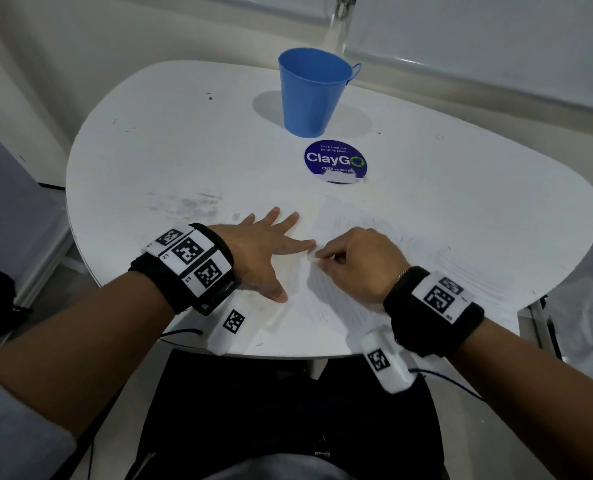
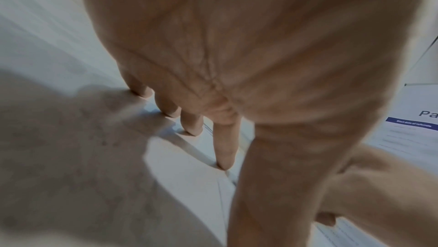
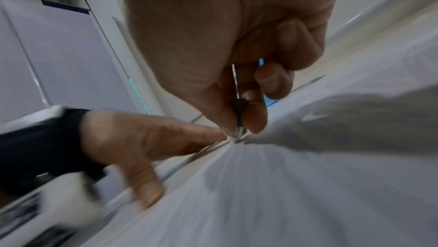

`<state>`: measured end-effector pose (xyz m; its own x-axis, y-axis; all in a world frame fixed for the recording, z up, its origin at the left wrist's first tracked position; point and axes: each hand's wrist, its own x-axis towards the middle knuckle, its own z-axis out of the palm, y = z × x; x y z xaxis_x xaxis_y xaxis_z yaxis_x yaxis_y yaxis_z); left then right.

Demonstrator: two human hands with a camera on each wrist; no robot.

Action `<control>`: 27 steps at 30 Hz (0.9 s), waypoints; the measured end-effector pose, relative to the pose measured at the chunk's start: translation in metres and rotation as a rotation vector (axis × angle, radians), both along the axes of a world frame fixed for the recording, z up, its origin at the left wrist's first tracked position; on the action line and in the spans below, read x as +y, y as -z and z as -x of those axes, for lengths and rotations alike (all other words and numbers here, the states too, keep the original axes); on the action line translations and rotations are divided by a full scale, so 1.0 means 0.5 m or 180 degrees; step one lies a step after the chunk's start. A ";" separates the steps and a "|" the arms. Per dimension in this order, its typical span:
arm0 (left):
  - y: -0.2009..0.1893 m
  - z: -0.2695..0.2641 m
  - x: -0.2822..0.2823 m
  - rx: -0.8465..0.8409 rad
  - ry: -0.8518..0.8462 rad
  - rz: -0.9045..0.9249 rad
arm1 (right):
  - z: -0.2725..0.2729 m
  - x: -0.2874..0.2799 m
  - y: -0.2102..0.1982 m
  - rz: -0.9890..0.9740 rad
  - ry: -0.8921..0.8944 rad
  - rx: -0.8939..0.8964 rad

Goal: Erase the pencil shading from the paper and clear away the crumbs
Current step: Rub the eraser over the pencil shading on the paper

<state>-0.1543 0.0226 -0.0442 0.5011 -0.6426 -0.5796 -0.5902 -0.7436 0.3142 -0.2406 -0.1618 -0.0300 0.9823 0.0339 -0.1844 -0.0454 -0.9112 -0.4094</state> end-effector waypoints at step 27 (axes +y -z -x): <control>0.002 0.004 0.002 -0.0046 -0.0034 0.0050 | 0.009 0.002 -0.005 -0.0017 0.0041 0.0154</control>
